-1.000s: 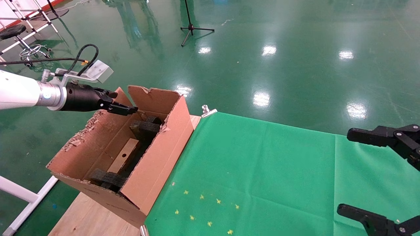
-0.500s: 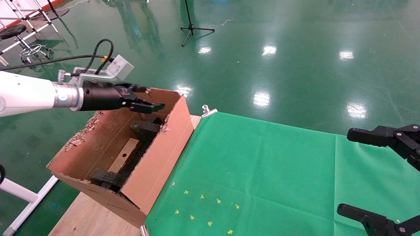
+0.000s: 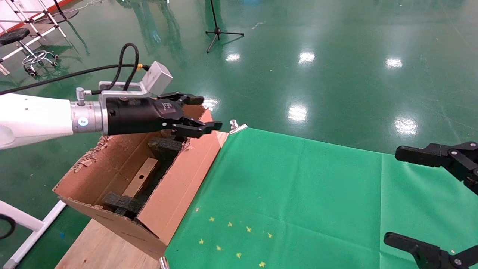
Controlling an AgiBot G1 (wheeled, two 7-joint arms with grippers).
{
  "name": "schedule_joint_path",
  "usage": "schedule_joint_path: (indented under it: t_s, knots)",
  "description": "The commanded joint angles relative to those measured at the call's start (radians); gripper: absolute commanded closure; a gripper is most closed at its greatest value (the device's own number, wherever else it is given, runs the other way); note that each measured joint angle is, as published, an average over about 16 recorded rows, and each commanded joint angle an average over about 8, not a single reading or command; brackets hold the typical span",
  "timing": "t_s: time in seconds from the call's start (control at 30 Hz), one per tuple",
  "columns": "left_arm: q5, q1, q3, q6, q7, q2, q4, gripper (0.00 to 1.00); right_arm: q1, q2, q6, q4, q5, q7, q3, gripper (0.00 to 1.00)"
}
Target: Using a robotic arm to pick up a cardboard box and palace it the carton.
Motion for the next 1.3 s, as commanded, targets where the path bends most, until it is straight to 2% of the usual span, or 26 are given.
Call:
schedule_joint_path:
  t_s: [0.03, 0.87, 1.1, 1.3]
  knots:
    - [-0.038, 0.029, -0.016, 0.015, 0.004, -0.005, -0.041, 0.00, 0.000, 0.000, 0.000, 0.000, 0.000, 0.000, 0.000, 0.00]
    - [-0.469, 0.361, -0.202, 0.187, 0.048, -0.065, -0.515, 0.00, 0.000, 0.000, 0.000, 0.000, 0.000, 0.000, 0.000, 0.00]
    - [-0.537, 0.412, -0.231, 0.214, 0.054, -0.074, -0.590, 0.00, 0.000, 0.000, 0.000, 0.000, 0.000, 0.000, 0.000, 0.00]
    - [-0.549, 0.422, -0.237, 0.220, 0.055, -0.076, -0.601, 0.00, 0.000, 0.000, 0.001, 0.000, 0.001, 0.000, 0.000, 0.00]
